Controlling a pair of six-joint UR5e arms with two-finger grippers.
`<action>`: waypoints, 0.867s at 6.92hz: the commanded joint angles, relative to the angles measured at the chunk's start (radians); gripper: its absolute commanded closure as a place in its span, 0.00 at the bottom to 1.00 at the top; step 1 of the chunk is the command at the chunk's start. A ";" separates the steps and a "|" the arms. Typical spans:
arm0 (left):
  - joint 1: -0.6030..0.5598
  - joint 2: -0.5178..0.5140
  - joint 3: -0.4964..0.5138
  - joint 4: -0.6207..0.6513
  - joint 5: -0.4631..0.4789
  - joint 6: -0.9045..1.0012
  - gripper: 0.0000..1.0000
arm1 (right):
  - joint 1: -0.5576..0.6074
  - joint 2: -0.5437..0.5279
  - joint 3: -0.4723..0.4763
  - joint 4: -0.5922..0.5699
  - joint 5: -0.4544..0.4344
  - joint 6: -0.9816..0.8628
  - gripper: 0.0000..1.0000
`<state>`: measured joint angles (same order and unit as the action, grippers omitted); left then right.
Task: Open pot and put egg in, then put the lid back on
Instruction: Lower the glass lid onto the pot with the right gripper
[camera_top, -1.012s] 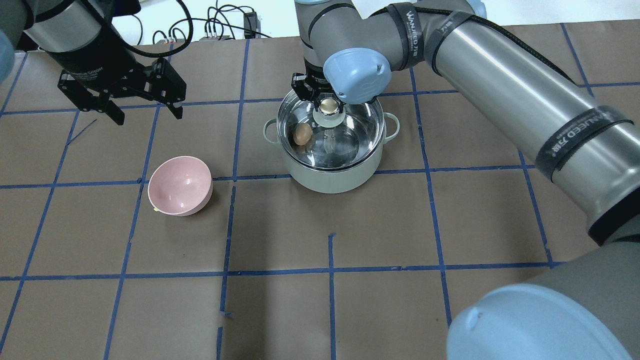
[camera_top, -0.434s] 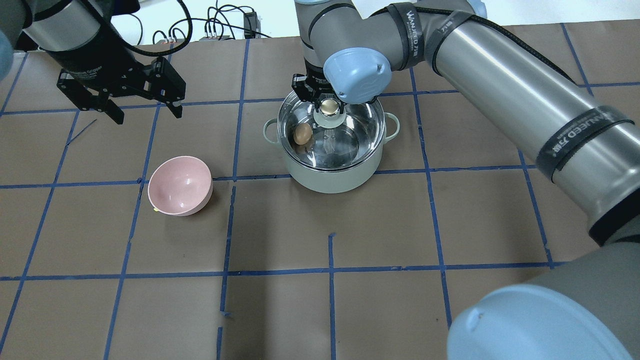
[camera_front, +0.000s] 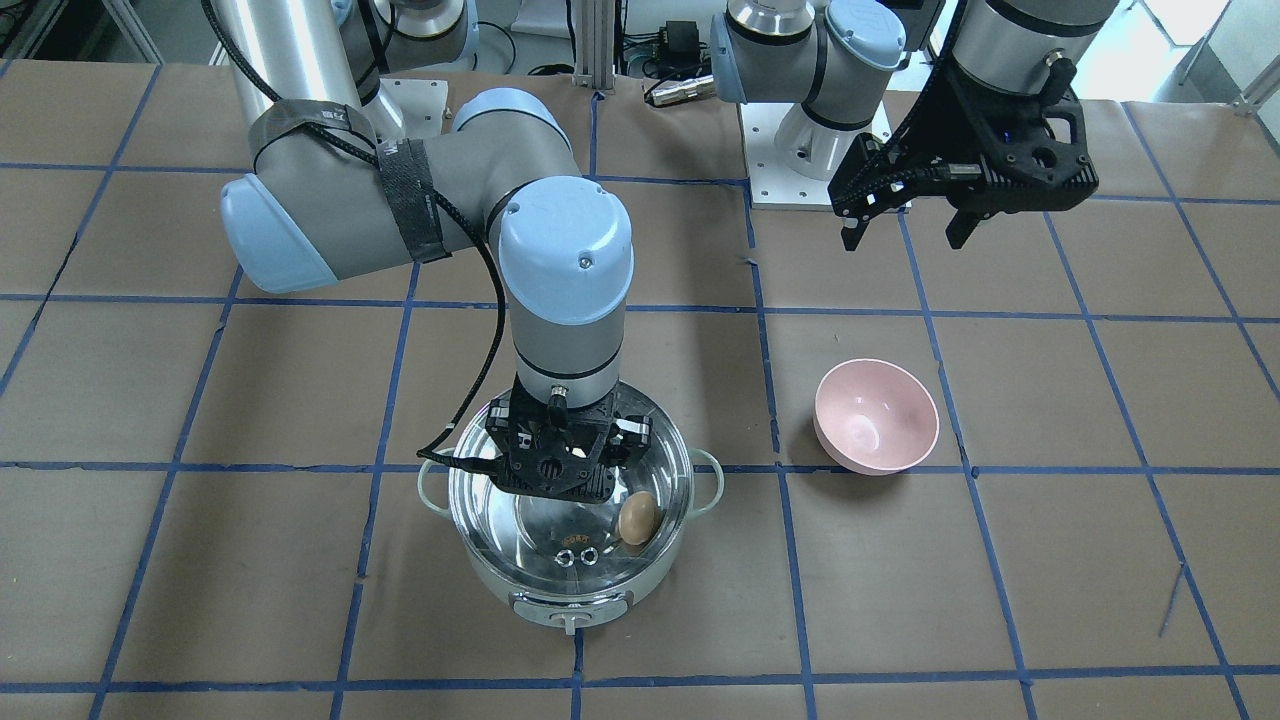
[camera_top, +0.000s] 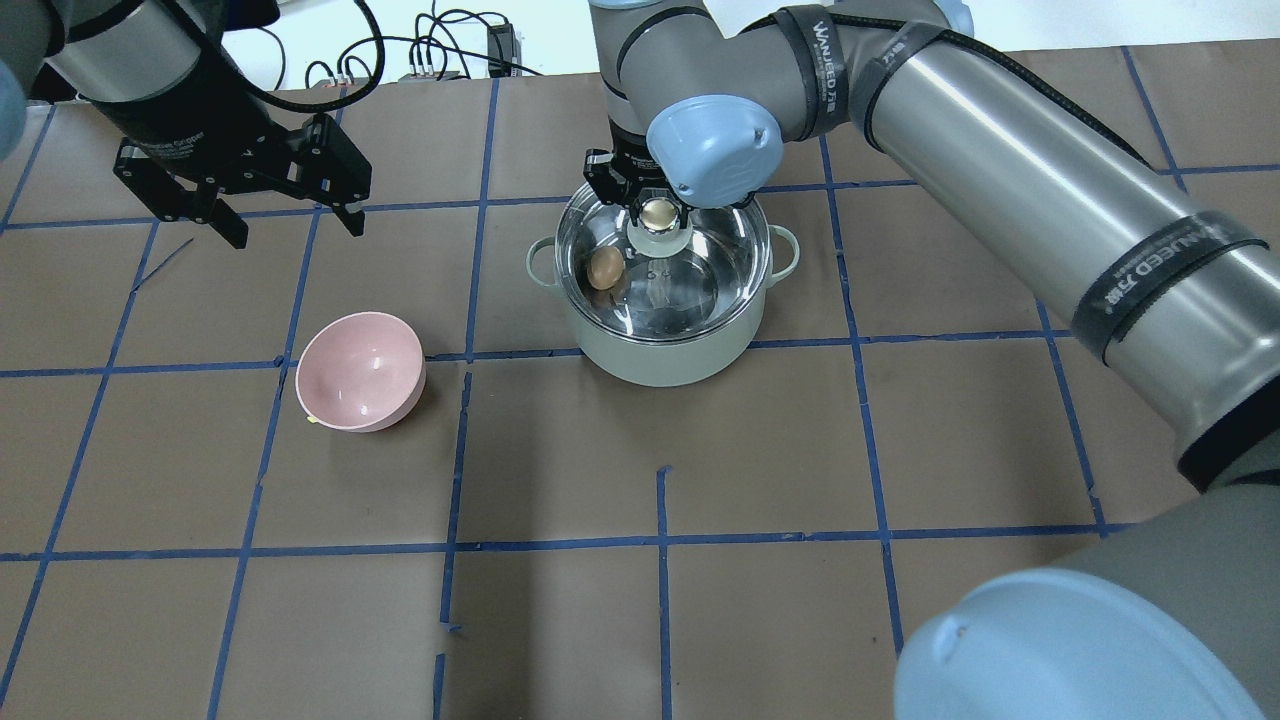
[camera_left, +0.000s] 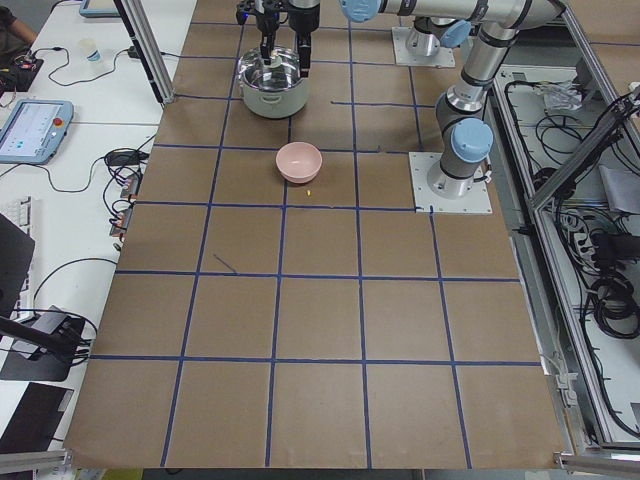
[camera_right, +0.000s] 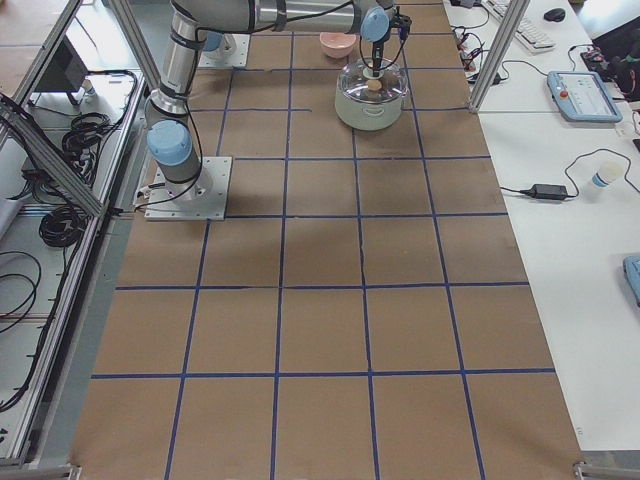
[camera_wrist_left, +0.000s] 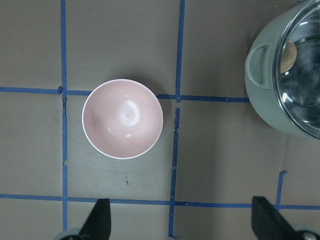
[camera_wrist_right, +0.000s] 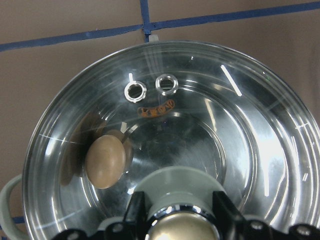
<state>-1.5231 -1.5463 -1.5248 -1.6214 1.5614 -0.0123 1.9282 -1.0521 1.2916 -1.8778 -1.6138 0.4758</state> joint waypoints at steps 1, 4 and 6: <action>0.000 0.000 -0.002 0.000 -0.001 0.000 0.00 | 0.000 0.001 0.000 0.000 0.000 0.000 0.94; -0.002 0.000 -0.002 0.000 0.000 0.000 0.00 | 0.000 0.006 0.002 0.002 0.002 0.000 0.81; -0.002 0.000 -0.002 0.000 0.000 0.000 0.00 | 0.000 0.004 0.009 0.002 0.002 -0.002 0.16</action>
<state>-1.5239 -1.5463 -1.5261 -1.6214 1.5623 -0.0123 1.9282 -1.0486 1.2977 -1.8764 -1.6124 0.4745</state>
